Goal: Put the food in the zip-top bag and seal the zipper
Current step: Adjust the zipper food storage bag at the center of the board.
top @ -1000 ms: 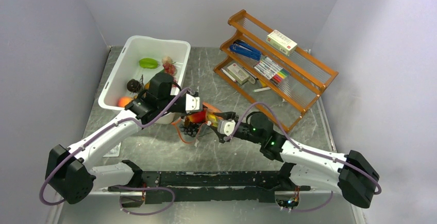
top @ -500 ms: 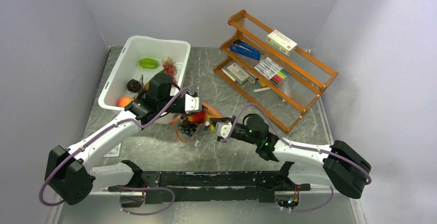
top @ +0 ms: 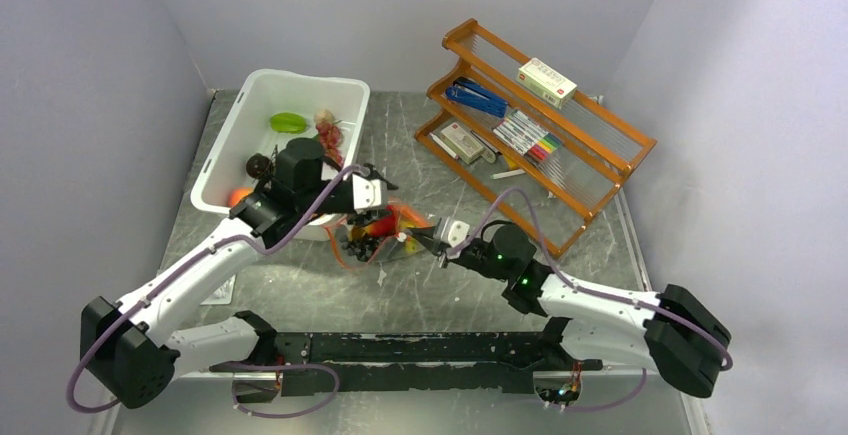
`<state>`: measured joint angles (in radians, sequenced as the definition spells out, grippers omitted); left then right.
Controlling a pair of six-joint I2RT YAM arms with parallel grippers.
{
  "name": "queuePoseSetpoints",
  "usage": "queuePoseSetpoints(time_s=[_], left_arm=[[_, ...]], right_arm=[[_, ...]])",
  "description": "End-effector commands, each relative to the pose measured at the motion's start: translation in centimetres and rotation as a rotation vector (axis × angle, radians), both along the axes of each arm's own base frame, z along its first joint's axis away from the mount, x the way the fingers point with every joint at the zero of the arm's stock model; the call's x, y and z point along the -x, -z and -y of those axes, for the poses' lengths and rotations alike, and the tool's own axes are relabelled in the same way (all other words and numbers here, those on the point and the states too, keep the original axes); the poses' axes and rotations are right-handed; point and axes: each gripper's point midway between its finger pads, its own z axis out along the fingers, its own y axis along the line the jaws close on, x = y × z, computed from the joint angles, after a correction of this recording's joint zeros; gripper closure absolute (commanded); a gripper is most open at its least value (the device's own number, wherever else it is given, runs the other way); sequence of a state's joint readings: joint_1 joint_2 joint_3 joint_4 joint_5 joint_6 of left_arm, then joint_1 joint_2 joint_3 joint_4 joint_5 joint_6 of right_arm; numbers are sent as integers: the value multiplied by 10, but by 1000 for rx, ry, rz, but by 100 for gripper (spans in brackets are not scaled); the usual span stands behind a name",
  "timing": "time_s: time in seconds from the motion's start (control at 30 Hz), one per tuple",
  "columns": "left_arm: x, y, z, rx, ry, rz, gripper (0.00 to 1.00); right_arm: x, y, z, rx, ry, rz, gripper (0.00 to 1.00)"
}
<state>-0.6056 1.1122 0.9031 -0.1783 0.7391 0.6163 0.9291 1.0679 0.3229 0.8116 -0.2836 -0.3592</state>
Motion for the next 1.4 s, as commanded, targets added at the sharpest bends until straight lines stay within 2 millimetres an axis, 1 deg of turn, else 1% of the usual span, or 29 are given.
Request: queuePoseSetpoints(time_s=[0.0, 0.07, 0.13, 0.2, 0.27, 0.33, 0.43, 0.5, 0.63, 0.8, 0.9, 1.0, 1.07, 1.23, 1.37], left_arm=[[-8, -63, -4, 66, -49, 105, 46], [3, -74, -3, 63, 5, 107, 40], [13, -85, -4, 61, 47, 114, 34], [25, -92, -5, 70, 91, 121, 32], [39, -94, -5, 84, 157, 128, 30], [49, -93, -4, 90, 218, 135, 28], [60, -80, -3, 62, 299, 132, 28], [65, -74, -3, 47, 340, 117, 29], [67, -69, 1, 27, 341, 66, 33], [57, -62, 7, 14, 228, 66, 35], [61, -58, 14, 8, 222, 64, 37], [65, -47, 19, -24, 223, 66, 44], [65, -40, 21, -37, 208, 71, 47], [64, -32, 24, -46, 175, 81, 54], [63, -21, 26, -71, 151, 75, 52]], right_arm=[[6, -19, -1, -88, 15, -254, 100], [10, -22, 5, -127, 33, -334, 100], [11, -20, 11, -134, 63, -402, 100], [13, -20, 13, -136, 69, -435, 100], [12, -24, 13, -139, 81, -475, 100], [7, -28, 12, -135, 120, -541, 100], [7, -37, 6, -126, 117, -597, 100], [4, -41, 5, -147, 126, -629, 100], [2, -51, 2, -199, 117, -696, 100], [1, -60, 2, -244, 126, -735, 100], [-2, -57, 2, -252, 147, -756, 100], [-3, -56, 1, -265, 153, -782, 100], [-3, -56, 1, -281, 151, -796, 100], [-5, -55, 1, -300, 166, -817, 100], [-6, -53, 0, -304, 170, -826, 100]])
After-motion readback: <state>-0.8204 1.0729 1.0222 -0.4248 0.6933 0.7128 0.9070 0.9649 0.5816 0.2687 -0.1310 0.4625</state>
